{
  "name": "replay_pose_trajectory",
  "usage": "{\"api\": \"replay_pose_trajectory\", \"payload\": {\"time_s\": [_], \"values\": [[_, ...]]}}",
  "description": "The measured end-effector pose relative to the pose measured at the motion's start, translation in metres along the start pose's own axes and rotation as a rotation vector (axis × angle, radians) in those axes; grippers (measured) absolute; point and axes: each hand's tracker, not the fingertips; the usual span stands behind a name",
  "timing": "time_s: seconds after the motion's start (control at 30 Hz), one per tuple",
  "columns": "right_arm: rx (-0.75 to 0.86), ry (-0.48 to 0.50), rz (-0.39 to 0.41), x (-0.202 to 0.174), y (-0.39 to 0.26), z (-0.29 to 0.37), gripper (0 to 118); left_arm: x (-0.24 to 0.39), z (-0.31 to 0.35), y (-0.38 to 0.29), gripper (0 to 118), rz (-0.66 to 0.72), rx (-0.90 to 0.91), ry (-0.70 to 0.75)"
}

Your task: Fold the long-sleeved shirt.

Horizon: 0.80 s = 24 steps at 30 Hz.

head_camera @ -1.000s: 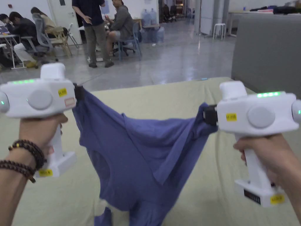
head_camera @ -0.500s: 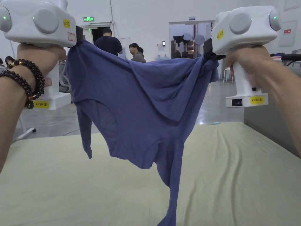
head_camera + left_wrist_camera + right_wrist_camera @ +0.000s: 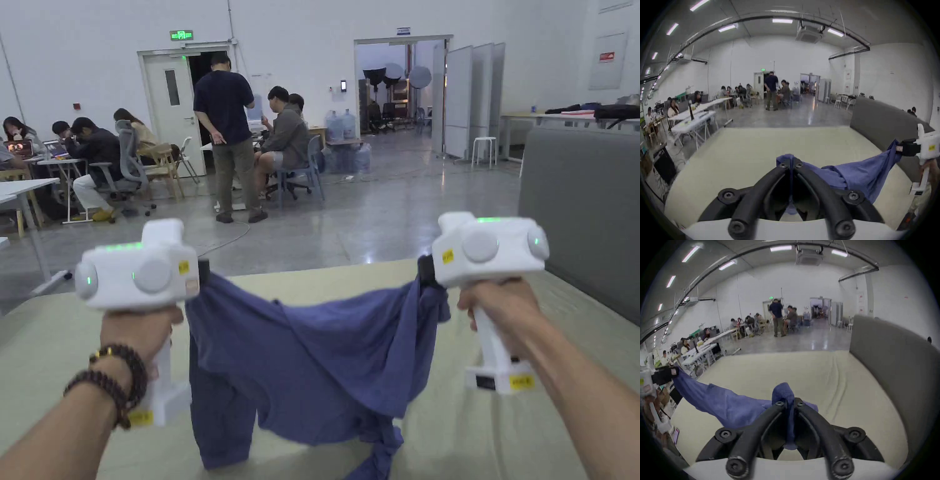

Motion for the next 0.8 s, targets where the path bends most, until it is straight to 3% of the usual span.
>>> {"api": "replay_pose_trajectory", "payload": {"time_s": [0.07,0.37,0.5,0.6,0.67,0.8], "values": [[-0.009,0.016,-0.057,0.005,-0.019,-0.013,2,-0.005,-0.001,-0.03,0,0.04,-0.04,-0.014],[-0.028,0.024,-0.082,0.012,-0.117,0.053,2,-0.021,0.102,-0.11,0,0.035,-0.038,-0.054],[-0.117,0.022,-0.074,0.01,-0.209,0.083,2,-0.026,0.144,-0.191,0,0.0,-0.137,-0.057],[-0.209,0.025,-0.084,0.009,-0.282,0.103,2,-0.031,0.172,-0.255,0,0.059,-0.245,-0.089],[-0.3,-0.025,-0.073,0.007,-0.321,0.109,2,-0.036,0.185,-0.293,0,0.064,-0.298,-0.073],[-0.41,-0.011,-0.056,0.004,-0.375,0.109,2,-0.039,0.198,-0.345,0,0.048,-0.389,-0.083]]}}
